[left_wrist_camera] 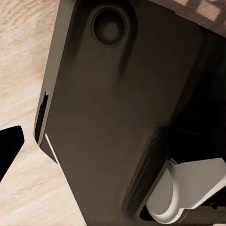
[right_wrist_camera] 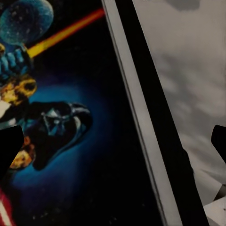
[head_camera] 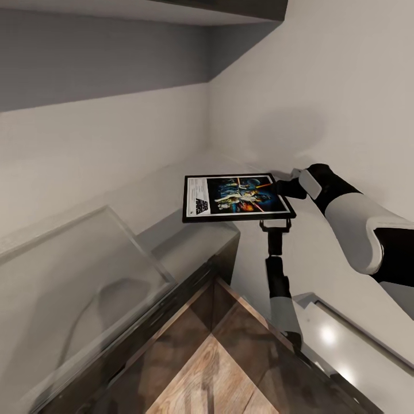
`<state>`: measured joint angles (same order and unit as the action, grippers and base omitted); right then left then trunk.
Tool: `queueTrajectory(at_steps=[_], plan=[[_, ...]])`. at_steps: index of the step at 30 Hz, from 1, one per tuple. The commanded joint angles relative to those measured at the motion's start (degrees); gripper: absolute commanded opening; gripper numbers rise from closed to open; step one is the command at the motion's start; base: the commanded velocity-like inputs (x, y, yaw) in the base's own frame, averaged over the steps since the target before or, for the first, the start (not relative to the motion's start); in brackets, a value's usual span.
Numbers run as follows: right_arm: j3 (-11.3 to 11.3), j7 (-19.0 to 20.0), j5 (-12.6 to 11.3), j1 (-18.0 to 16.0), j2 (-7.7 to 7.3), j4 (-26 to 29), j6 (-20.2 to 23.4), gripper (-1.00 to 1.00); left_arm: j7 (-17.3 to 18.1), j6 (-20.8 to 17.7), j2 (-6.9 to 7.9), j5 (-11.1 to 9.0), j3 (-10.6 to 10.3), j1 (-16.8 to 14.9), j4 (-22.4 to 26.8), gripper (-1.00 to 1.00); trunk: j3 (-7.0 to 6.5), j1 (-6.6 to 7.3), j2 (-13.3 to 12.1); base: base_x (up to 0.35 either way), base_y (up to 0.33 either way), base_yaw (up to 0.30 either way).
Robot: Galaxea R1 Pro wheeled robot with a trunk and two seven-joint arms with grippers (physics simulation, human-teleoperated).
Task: Pick up the poster from the kitchen countertop and hang it on one of the wall nails in the kitchen.
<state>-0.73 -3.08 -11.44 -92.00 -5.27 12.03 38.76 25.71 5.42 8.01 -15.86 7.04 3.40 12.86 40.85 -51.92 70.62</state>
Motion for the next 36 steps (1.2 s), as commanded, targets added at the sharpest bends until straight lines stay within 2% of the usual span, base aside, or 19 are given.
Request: queueTrajectory(at_steps=[1,24,36], plan=[[-0.1,-0.3,-0.5,0.0,0.0,0.0,0.2,1.0,0.3,-0.1,-0.02,0.0,0.3,0.0,0.1,1.0,0.04,0.0,0.0,0.0,0.0,0.0],[-0.1,-0.3,-0.6,0.0,0.0,-1.1,0.0,1.0,0.3,-0.1,-0.02,0.0,0.3,0.0,0.1,1.0,0.53,0.0,0.0,0.0,0.0,0.0],[-0.1,-0.3,-0.6,0.0,0.0,-1.2,0.0,1.0,0.3,-0.1,-0.02,0.0,0.3,0.0,0.1,1.0,1.39,0.0,0.0,0.0,0.0,0.0]])
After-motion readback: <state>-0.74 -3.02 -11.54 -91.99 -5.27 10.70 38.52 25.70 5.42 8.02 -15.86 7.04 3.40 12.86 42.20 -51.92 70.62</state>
